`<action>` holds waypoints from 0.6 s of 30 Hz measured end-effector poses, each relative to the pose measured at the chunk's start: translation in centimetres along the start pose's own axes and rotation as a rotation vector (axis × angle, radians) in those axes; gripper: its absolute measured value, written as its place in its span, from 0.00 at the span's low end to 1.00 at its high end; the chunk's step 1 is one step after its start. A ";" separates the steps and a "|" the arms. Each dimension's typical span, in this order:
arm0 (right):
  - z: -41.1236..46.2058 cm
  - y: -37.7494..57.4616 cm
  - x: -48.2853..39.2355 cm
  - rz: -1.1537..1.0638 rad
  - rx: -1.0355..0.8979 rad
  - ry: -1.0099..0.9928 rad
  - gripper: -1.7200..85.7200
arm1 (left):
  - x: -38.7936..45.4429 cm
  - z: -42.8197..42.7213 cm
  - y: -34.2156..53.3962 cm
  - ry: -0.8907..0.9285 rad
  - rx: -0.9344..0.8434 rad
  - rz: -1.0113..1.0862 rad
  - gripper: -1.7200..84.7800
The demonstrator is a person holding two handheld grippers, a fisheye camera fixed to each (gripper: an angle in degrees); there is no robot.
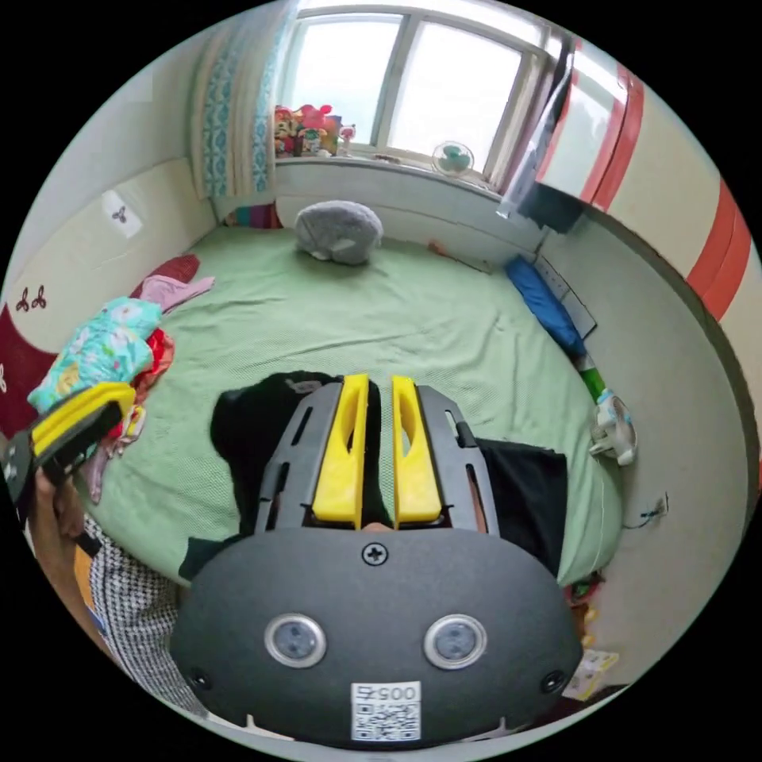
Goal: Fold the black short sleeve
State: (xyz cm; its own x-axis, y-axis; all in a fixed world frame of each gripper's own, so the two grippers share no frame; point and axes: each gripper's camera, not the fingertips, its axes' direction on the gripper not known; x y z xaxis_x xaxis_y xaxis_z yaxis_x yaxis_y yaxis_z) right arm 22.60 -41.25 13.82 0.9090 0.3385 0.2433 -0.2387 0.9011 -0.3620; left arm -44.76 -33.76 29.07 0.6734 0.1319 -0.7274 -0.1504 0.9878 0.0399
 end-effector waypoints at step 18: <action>17.1 21.5 -7.7 -0.194 -0.505 -0.465 0.14 | -10.6 24.0 17.4 0.125 -0.438 -0.064 0.15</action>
State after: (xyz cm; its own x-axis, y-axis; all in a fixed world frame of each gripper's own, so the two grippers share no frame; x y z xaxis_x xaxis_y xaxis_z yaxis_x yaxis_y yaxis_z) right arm 4.62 -19.89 19.54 0.6523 0.3666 0.6634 0.2027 0.7590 -0.6187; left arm -37.13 -16.01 53.92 0.6030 0.0343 -0.7970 -0.4210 0.8623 -0.2814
